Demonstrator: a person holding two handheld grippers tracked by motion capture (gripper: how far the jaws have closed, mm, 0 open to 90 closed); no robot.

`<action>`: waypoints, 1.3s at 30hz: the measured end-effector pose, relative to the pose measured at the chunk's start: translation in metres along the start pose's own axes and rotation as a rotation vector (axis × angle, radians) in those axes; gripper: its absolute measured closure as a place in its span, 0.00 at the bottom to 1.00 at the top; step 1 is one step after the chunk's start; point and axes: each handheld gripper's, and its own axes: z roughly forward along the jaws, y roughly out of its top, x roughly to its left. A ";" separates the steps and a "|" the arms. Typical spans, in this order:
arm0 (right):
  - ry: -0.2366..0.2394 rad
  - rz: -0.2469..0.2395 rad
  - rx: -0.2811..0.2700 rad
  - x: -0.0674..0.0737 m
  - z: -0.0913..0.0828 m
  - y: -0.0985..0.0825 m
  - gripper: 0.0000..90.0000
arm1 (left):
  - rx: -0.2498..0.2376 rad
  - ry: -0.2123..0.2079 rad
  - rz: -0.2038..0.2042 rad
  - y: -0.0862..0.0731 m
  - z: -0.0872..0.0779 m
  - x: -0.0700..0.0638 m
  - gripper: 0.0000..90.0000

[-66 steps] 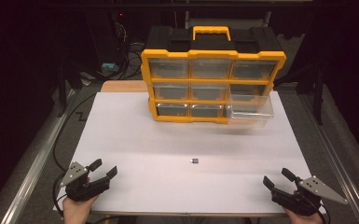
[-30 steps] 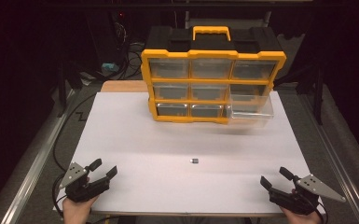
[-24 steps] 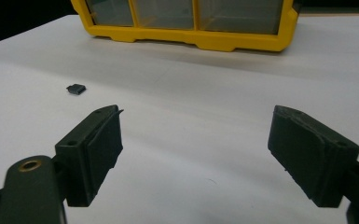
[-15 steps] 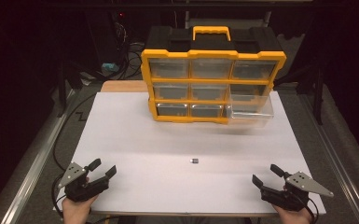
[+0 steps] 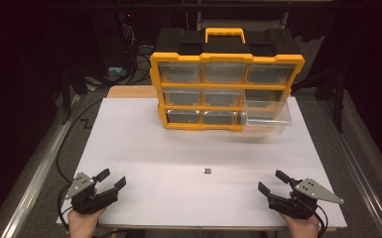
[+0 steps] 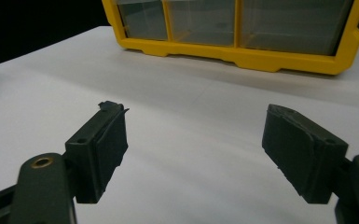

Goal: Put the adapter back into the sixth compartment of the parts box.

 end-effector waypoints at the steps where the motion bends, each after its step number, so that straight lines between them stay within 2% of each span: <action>1: 0.003 -0.003 0.000 0.001 0.001 0.001 0.25 | 0.000 0.000 0.000 0.000 0.000 0.000 0.33; 12: 0.039 -0.011 -0.015 0.009 0.011 0.004 0.27 | -0.013 0.004 0.000 0.001 -0.002 0.000 0.33; 20: 0.059 0.004 -0.011 0.014 0.020 0.006 0.27 | -0.005 0.002 0.005 0.001 -0.001 0.000 0.33; 39: 0.138 -0.051 0.024 0.038 0.056 0.012 0.28 | -0.002 -0.002 0.008 0.001 0.000 -0.001 0.33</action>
